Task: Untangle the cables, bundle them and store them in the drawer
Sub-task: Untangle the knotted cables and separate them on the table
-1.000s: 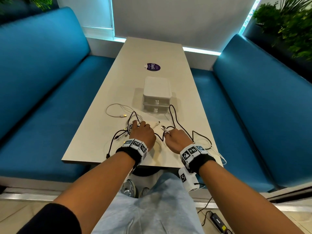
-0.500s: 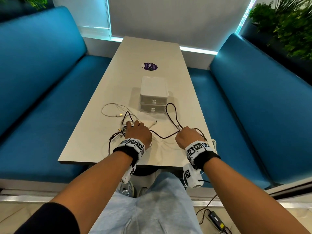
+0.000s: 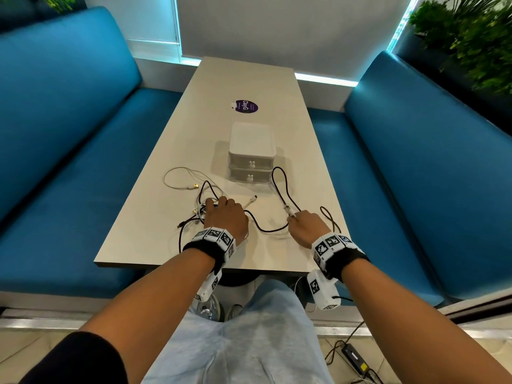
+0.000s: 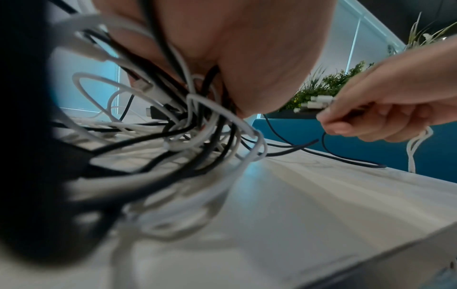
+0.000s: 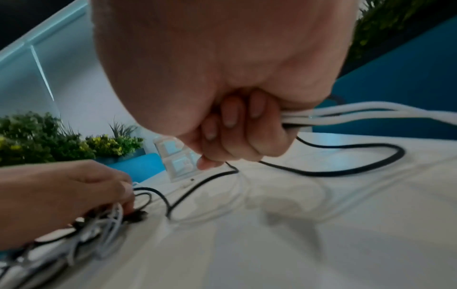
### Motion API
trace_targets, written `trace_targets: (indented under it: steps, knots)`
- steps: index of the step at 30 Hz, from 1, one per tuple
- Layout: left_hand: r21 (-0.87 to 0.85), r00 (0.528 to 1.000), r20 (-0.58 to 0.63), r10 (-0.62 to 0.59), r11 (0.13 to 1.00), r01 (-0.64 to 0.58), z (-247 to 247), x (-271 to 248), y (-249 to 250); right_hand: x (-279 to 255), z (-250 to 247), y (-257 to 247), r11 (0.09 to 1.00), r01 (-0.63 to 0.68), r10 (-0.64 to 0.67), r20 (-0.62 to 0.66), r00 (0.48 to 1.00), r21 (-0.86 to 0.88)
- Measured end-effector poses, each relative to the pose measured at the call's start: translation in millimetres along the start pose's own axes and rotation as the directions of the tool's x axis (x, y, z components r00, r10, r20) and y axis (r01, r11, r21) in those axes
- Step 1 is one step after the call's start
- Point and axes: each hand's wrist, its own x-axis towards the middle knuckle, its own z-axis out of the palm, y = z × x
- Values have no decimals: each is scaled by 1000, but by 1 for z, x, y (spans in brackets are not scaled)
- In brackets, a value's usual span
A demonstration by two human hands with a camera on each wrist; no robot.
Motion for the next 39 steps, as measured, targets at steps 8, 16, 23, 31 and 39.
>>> trace_targets:
  steps: [8, 16, 23, 31, 39]
  knots:
    - [-65, 979, -140, 146, 986, -156, 4, -8, -5, 2, 31, -64, 966, 227, -220, -65, 973, 124]
    - [-60, 968, -145, 207, 974, -217, 4, -12, -11, 7, 41, -70, 960, 223, -234, 49, 971, 166]
    - [-64, 948, -178, 264, 958, -279, 7, -4, -6, 7, 28, -45, 950, 308, -302, 92, 949, -54]
    - [-59, 942, -193, 273, 955, -289, 6, 0, -9, 13, 10, -31, 958, 248, -245, 39, 969, -143]
    - [-76, 959, -168, 227, 967, -242, 6, -4, -21, 19, 2, -24, 984, 141, -141, 11, 990, -108]
